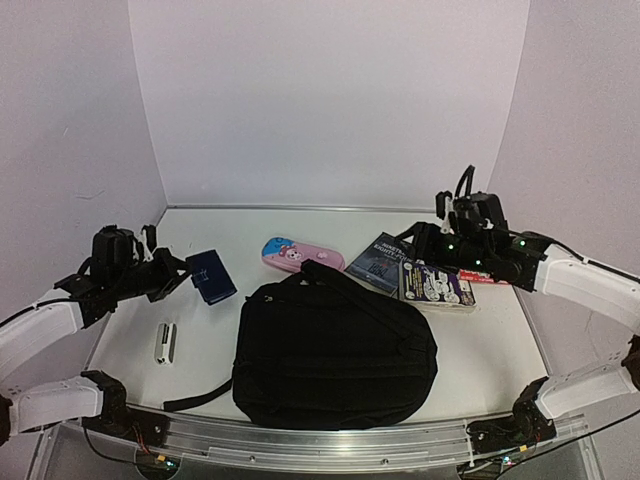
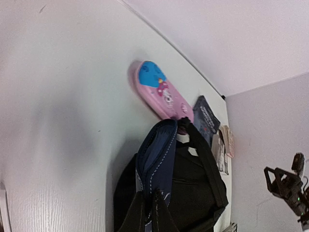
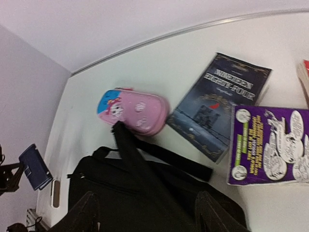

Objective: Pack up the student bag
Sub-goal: Pick up the personal item from the center of the board.

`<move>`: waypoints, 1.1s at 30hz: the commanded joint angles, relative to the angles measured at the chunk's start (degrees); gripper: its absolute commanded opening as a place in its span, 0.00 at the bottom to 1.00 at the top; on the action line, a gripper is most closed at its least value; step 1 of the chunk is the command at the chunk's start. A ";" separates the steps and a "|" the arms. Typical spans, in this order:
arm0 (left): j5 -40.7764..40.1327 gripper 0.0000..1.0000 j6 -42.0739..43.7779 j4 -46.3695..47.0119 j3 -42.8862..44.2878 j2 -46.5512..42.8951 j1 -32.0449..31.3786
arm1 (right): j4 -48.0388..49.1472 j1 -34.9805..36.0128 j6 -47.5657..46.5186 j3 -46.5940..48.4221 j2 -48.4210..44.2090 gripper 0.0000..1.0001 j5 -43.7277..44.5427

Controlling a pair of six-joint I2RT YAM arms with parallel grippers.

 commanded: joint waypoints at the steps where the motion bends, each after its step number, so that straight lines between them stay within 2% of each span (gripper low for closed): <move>1: 10.37 0.00 9.49 1.60 6.94 0.07 0.23 | 5.26 4.27 -2.19 6.21 4.50 0.69 -7.97; 6: 28.91 0.00 15.11 3.09 13.48 7.64 -0.05 | 8.37 9.29 -5.32 12.57 12.34 0.79 -14.05; 8: 33.35 0.00 18.54 0.48 16.80 10.52 -0.94 | 8.76 10.35 -7.71 15.04 15.58 0.83 -18.78; 14: 36.07 0.00 30.18 -12.14 26.39 18.55 -9.86 | 8.92 10.66 -11.22 20.64 22.42 0.85 -30.48; 21: 39.85 0.00 31.87 -12.40 28.91 22.01 -15.31 | 9.30 10.90 -12.82 20.78 25.99 0.82 -40.11; 29: 41.14 0.00 33.20 -13.80 31.07 25.24 -17.27 | 13.64 12.89 -12.69 18.91 27.09 0.59 -48.11; 33: 40.86 0.00 32.70 -13.15 30.88 25.82 -17.35 | 16.66 13.49 -11.66 17.65 27.25 0.34 -49.43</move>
